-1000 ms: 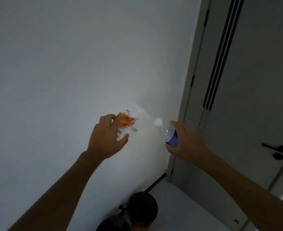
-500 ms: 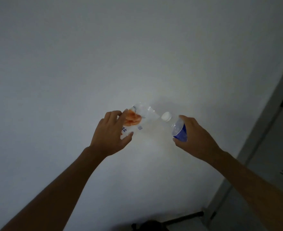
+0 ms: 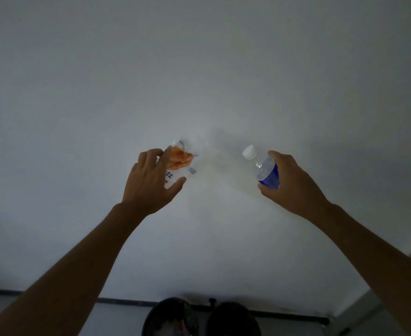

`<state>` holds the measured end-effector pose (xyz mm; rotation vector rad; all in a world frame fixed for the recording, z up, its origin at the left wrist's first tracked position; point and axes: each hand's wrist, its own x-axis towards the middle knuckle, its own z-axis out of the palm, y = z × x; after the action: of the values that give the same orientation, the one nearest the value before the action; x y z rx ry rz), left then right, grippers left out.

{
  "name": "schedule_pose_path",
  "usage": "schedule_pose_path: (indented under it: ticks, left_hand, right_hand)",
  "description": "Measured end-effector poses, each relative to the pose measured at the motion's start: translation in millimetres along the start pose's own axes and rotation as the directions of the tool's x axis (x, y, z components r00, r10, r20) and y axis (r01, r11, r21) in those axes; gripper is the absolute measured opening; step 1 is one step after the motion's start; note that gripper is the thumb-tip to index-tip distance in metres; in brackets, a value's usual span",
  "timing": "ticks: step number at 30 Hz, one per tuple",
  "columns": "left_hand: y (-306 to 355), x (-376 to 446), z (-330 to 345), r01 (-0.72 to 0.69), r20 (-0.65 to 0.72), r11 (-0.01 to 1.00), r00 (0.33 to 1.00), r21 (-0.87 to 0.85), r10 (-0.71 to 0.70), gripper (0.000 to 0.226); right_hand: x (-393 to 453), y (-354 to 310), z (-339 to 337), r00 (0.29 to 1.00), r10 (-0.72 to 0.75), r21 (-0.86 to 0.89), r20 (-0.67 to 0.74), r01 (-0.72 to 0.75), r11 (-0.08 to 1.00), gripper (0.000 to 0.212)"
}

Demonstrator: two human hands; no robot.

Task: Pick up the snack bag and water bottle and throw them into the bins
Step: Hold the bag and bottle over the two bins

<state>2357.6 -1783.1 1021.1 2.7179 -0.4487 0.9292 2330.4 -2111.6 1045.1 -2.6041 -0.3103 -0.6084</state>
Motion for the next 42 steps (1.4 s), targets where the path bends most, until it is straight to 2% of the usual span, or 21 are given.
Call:
schedule_pose_path:
  ticks: [14,23,28,38,42]
  left_hand:
    - [-7,-9,18,0.010,0.001,0.999,1.000,-0.033,-0.010,0.081]
    - [-13,-54,66,0.055,0.024,0.997,0.998,-0.052,-0.054,0.081]
    - [-24,-93,107,0.067,0.052,0.997,0.997,-0.045,-0.064,0.081]
    - [-58,-201,217,0.117,0.135,0.993,0.984,-0.027,-0.112,0.081]
    - [-69,-248,272,0.122,0.163,0.992,0.980,-0.028,-0.115,0.081]
  right_hand:
    - [-2,2,16,0.999,0.028,-0.001,0.017,-0.028,1.000,0.078]
    - [-21,18,68,1.000,0.015,0.002,0.024,-0.015,1.000,0.080]
    - [-48,29,121,0.998,0.000,0.009,0.058,-0.001,1.000,0.081]
    - [-124,92,256,0.983,0.048,0.022,0.179,-0.053,0.998,0.077]
    - [-159,117,315,0.983,0.051,0.054,0.176,-0.062,0.997,0.079]
